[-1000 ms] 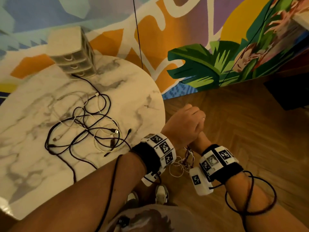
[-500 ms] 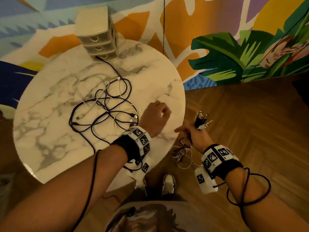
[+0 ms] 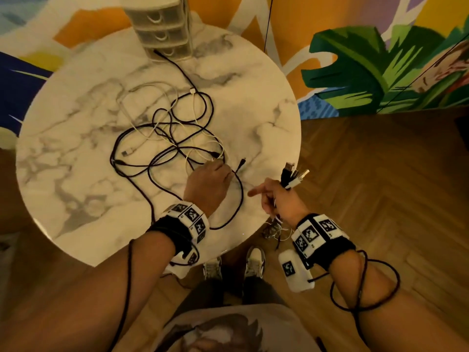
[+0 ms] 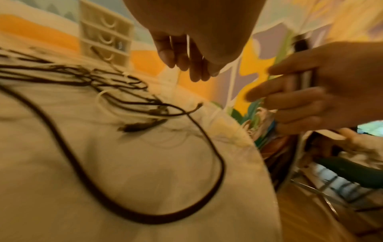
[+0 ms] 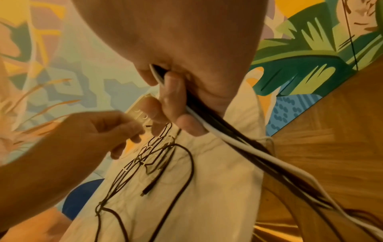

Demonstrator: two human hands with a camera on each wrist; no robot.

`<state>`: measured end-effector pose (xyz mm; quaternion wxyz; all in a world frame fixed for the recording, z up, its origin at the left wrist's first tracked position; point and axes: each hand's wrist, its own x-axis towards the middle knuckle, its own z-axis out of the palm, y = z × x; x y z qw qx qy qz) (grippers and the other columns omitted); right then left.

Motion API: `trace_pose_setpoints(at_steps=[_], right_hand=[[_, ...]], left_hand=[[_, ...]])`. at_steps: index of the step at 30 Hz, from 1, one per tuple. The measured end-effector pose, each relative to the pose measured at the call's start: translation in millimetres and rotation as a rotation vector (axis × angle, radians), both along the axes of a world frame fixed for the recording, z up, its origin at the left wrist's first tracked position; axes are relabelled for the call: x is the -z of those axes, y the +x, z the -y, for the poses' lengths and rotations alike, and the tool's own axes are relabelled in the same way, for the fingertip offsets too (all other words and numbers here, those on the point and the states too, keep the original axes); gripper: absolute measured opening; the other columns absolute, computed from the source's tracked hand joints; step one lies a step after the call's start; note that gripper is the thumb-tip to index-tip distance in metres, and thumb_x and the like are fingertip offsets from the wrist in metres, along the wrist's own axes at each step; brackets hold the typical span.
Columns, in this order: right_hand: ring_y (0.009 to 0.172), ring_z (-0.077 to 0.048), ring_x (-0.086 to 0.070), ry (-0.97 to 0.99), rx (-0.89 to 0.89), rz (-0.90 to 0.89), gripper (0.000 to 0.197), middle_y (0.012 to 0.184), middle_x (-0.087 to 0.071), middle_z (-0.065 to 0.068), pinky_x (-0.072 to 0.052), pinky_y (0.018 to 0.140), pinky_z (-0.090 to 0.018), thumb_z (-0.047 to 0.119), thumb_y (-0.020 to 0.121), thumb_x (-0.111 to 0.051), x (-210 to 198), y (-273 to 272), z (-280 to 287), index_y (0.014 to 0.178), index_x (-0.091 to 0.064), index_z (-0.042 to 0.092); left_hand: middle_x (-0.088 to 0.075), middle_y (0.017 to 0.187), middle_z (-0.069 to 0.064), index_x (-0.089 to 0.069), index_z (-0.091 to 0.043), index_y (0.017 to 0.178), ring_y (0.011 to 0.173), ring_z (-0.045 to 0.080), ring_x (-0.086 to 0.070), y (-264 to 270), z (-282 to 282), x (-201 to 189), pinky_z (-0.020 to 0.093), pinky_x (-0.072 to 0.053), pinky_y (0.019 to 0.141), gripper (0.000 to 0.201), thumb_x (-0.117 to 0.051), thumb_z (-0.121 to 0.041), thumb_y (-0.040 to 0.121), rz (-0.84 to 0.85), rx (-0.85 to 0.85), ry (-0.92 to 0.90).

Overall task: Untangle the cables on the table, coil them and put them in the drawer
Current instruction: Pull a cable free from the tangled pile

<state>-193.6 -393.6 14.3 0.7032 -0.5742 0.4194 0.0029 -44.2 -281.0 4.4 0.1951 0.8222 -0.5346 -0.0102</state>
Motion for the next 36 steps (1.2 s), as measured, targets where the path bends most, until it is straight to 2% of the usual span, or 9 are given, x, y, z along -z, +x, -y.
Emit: trace_pose_setpoints(at_steps=[3, 6, 8, 15, 19, 23, 29, 32, 36], right_hand=[[0.037, -0.016, -0.032, -0.002, 0.003, -0.013, 0.058, 0.039, -0.042, -0.002, -0.028, 0.043, -0.025, 0.035, 0.103, -0.028, -0.1, 14.7, -8.2, 0.092, -0.071, -0.001], [0.037, -0.014, -0.03, -0.002, 0.021, 0.011, 0.058, 0.038, -0.039, -0.002, -0.026, 0.042, -0.024, 0.034, 0.103, -0.027, 2.0, 23.1, -15.2, 0.094, -0.07, -0.004], [0.036, -0.013, -0.028, -0.008, 0.033, 0.031, 0.059, 0.038, -0.038, -0.002, -0.026, 0.041, -0.023, 0.034, 0.103, -0.026, 5.1, 23.7, -18.2, 0.094, -0.07, -0.005], [0.036, -0.017, -0.029, -0.074, 0.05, 0.005, 0.059, 0.037, -0.037, -0.003, -0.03, 0.042, -0.021, 0.031, 0.104, -0.024, 12.8, 28.6, -23.8, 0.086, -0.071, 0.0], [0.036, -0.015, -0.03, -0.098, 0.044, -0.043, 0.06, 0.038, -0.036, -0.004, -0.032, 0.043, -0.019, 0.032, 0.103, -0.024, 18.0, 28.7, -29.0, 0.082, -0.072, 0.003], [0.034, -0.012, -0.031, -0.116, 0.041, -0.075, 0.06, 0.039, -0.036, -0.005, -0.032, 0.043, -0.019, 0.034, 0.103, -0.024, 22.3, 32.3, -34.6, 0.076, -0.071, 0.007], [0.034, -0.013, -0.032, -0.134, 0.054, -0.096, 0.061, 0.039, -0.036, -0.007, -0.031, 0.047, -0.023, 0.037, 0.102, -0.026, 26.5, 34.3, -40.7, 0.074, -0.071, 0.008], [0.034, -0.012, -0.032, -0.145, 0.075, -0.121, 0.063, 0.041, -0.037, -0.008, -0.031, 0.045, -0.024, 0.04, 0.102, -0.027, 23.5, 35.8, -45.2, 0.077, -0.07, 0.002], [0.034, -0.011, -0.035, -0.198, 0.084, -0.061, 0.059, 0.041, -0.039, -0.007, -0.03, 0.051, -0.026, 0.036, 0.101, -0.034, 17.3, 40.2, -50.9, 0.05, -0.047, 0.009]], left_hand=[[-0.062, 0.087, 0.007, -0.065, -0.01, 0.085, 0.077, 0.024, -0.06, -13.2, 1.3, -2.1, 0.033, -0.048, 0.063, 0.014, -0.054, -0.019, 0.086, 0.031, 0.032, -0.002], [-0.057, 0.112, 0.007, -0.059, -0.012, 0.106, 0.096, 0.027, -0.058, -0.7, -1.5, 7.1, 0.038, -0.051, 0.072, 0.02, -0.056, -0.021, 0.088, -0.095, -0.087, 0.295], [-0.057, 0.111, 0.005, -0.058, -0.013, 0.105, 0.099, 0.026, -0.056, 11.4, -5.9, 13.5, 0.038, -0.049, 0.073, 0.017, -0.049, -0.021, 0.092, -0.119, -0.102, 0.408], [-0.049, 0.119, 0.006, -0.054, -0.014, 0.113, 0.103, 0.026, -0.051, 16.6, -20.7, 26.4, 0.035, -0.046, 0.074, 0.022, -0.049, -0.022, 0.093, -0.019, 0.015, 0.459], [-0.052, 0.12, 0.006, -0.053, -0.013, 0.114, 0.103, 0.025, -0.052, 18.5, -27.8, 26.0, 0.033, -0.045, 0.071, 0.024, -0.048, -0.023, 0.093, -0.051, 0.022, 0.37], [-0.048, 0.125, 0.008, -0.053, -0.013, 0.118, 0.109, 0.026, -0.048, 18.4, -39.4, 27.5, 0.035, -0.045, 0.08, 0.033, -0.052, -0.031, 0.089, 0.001, 0.106, 0.385], [-0.062, 0.097, 0.007, -0.067, -0.014, 0.087, 0.086, 0.026, -0.059, 22.5, -40.1, 29.4, 0.034, -0.05, 0.065, 0.019, -0.072, -0.017, 0.069, 0.153, 0.221, 0.361], [-0.062, 0.092, 0.008, -0.063, -0.012, 0.086, 0.077, 0.027, -0.061, 18.8, -38.7, 21.1, 0.034, -0.05, 0.061, 0.017, -0.071, -0.013, 0.071, 0.095, 0.22, 0.191], [-0.062, 0.087, 0.002, -0.063, -0.016, 0.093, 0.056, 0.017, -0.059, -10.2, -35.2, -2.7, 0.022, -0.037, 0.046, 0.021, -0.069, -0.015, 0.072, -0.011, 0.259, 0.086]])
